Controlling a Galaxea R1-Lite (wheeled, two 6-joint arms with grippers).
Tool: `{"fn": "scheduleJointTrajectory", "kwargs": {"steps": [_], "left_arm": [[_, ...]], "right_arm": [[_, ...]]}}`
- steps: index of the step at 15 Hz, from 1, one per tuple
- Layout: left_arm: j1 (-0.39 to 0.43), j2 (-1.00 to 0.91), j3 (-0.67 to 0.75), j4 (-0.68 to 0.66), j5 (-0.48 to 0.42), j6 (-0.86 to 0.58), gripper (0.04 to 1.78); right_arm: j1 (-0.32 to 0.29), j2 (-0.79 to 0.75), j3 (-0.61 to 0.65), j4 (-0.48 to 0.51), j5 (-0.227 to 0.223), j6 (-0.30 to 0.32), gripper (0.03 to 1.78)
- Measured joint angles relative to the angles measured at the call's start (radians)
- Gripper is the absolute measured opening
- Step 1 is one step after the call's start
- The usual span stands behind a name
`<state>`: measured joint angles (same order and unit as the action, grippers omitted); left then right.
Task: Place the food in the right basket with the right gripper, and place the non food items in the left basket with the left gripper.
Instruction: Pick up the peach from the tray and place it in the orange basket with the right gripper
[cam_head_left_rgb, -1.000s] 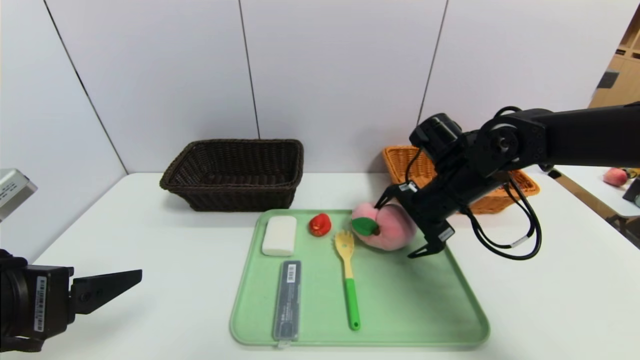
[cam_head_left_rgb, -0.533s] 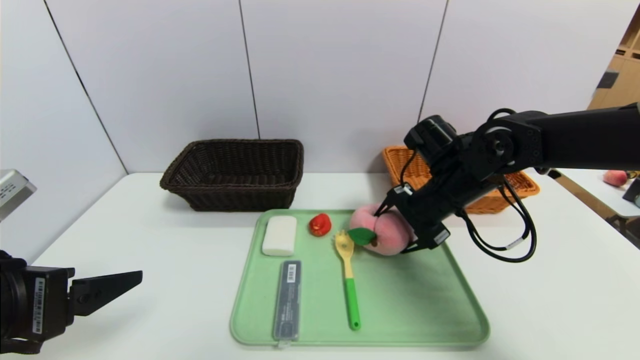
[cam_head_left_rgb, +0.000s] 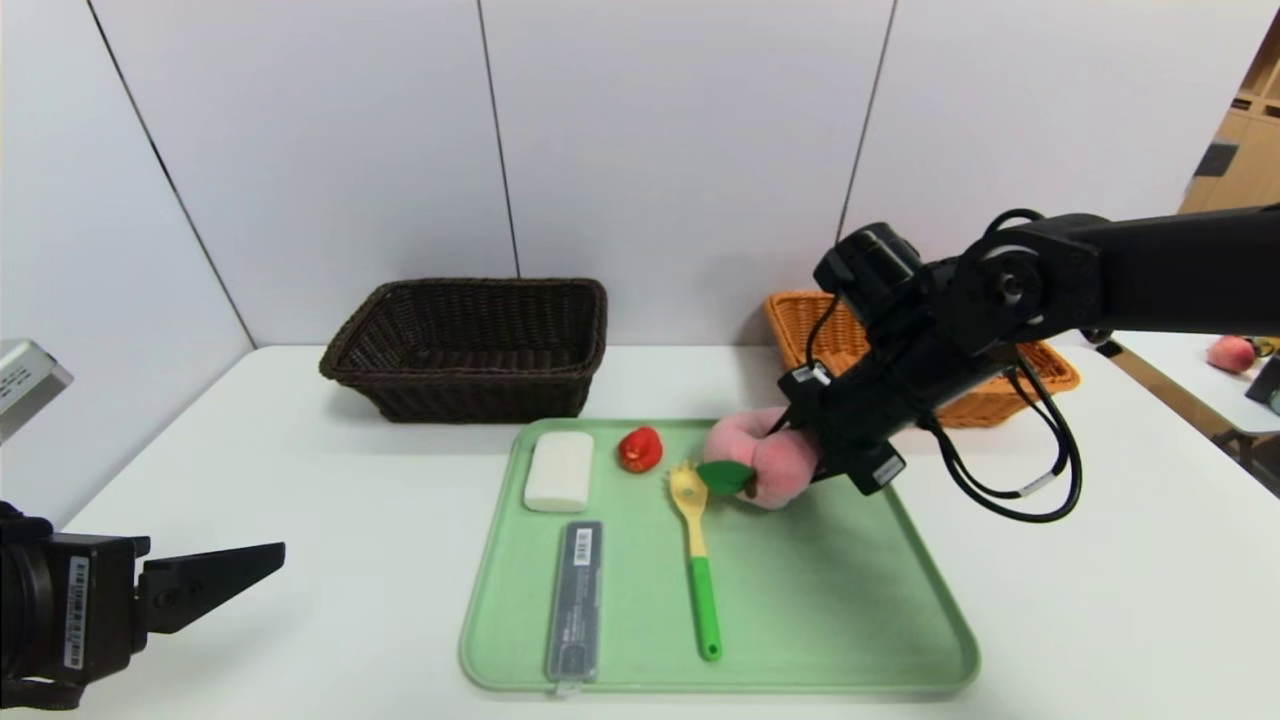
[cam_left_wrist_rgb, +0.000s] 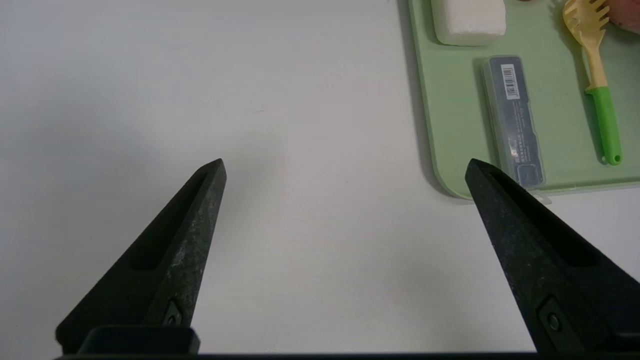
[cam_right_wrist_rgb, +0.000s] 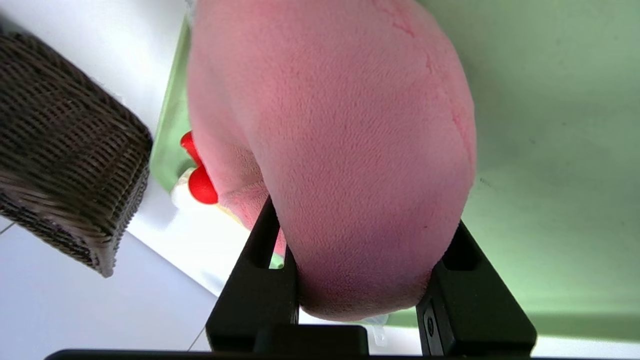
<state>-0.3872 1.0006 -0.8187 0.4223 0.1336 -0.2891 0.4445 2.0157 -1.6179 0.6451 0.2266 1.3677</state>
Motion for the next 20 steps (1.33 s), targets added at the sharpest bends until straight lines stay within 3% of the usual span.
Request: {"fn": "scheduleJointTrajectory", "kwargs": {"steps": [3,6,8,10,11,12,15,20], "left_arm": [[0.000,0.000,0.005,-0.001,0.000,0.000,1.69],[-0.001,0.001,0.011,-0.002,-0.006,0.000,1.69],[-0.001,0.000,0.013,-0.002,-0.006,0.001,1.69],[-0.001,-0.001,0.014,0.000,-0.006,0.001,1.69],[-0.001,-0.003,0.015,0.000,-0.006,0.001,1.69],[-0.001,-0.006,0.015,0.001,-0.006,0.001,1.69],[0.000,-0.020,0.018,0.004,-0.006,0.001,1.69],[0.000,-0.039,0.023,0.006,-0.006,0.001,1.69]], "right_arm": [[0.000,-0.067,-0.011,-0.003,0.007,0.010,0.61],[0.000,-0.169,-0.033,-0.004,0.077,0.059,0.61],[-0.008,-0.245,-0.060,-0.005,0.199,0.123,0.61],[-0.051,-0.318,-0.123,-0.013,0.363,0.150,0.61],[-0.076,-0.343,-0.159,-0.027,0.415,0.146,0.61],[-0.104,-0.361,-0.187,-0.058,0.438,0.126,0.61],[-0.189,-0.382,-0.213,-0.069,0.439,-0.019,0.61],[-0.362,-0.306,-0.179,-0.046,0.434,-0.159,0.61]]}}
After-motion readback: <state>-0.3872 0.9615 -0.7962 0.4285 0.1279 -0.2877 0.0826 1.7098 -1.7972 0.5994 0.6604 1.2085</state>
